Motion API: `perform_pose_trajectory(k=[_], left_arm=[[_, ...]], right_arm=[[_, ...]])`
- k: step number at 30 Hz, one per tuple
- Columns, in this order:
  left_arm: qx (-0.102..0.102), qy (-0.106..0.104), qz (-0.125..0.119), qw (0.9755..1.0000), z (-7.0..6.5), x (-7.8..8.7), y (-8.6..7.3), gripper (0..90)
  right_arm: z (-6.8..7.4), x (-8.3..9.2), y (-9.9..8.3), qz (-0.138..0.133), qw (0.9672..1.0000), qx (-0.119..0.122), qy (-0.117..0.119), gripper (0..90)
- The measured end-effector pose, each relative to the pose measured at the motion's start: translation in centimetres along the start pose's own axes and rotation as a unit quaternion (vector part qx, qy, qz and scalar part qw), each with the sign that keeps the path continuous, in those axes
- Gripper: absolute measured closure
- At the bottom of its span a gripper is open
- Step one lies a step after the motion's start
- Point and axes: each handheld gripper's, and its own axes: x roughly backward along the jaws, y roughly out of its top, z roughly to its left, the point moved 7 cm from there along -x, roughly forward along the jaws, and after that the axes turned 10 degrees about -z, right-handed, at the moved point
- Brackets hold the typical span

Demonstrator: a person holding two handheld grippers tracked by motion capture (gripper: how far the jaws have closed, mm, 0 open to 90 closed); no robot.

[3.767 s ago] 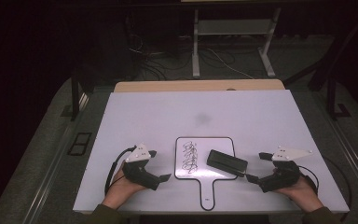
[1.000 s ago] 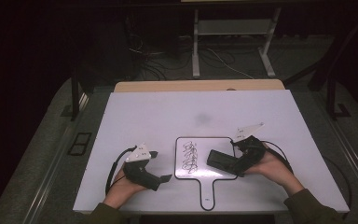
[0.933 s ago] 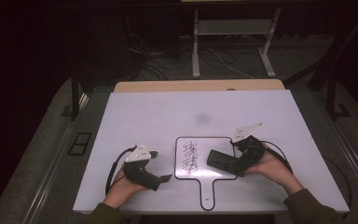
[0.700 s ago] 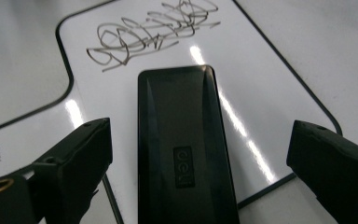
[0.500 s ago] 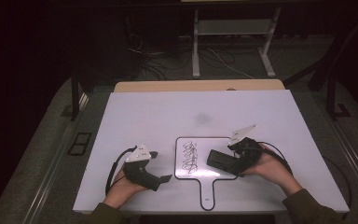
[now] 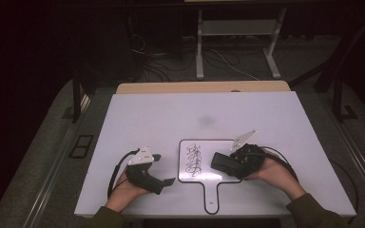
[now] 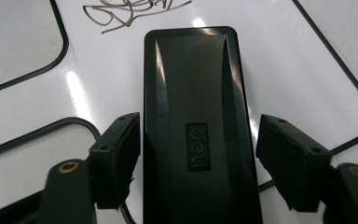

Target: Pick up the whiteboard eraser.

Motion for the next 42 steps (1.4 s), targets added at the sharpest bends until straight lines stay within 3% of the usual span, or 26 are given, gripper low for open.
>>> perform_pose_trajectory(k=[4, 17, 29, 42], left_arm=[[0.001, 0.000, 0.000, 1.0000, 0.0, 0.0, 0.0, 0.0], [0.000, 0.000, 0.000, 1.0000, 0.0, 0.0, 0.0, 0.0], [-0.002, -0.002, 0.002, 1.0000, -0.1, 0.0, 0.0, 0.0], [-0.001, -0.002, 0.000, 1.0000, -0.2, 0.0, 0.0, 0.0]], right_arm=[[0.0, 0.0, 0.0, 0.001, 1.0000, 0.002, 0.000, 36.7], [0.1, -0.1, 0.0, 0.009, 0.9999, 0.013, -0.006, 38.4], [0.1, 0.1, 0.2, 0.008, 1.0000, 0.000, -0.002, 39.0], [-0.6, 0.8, 2.2, -0.011, 0.9998, -0.019, -0.001, 39.0]])
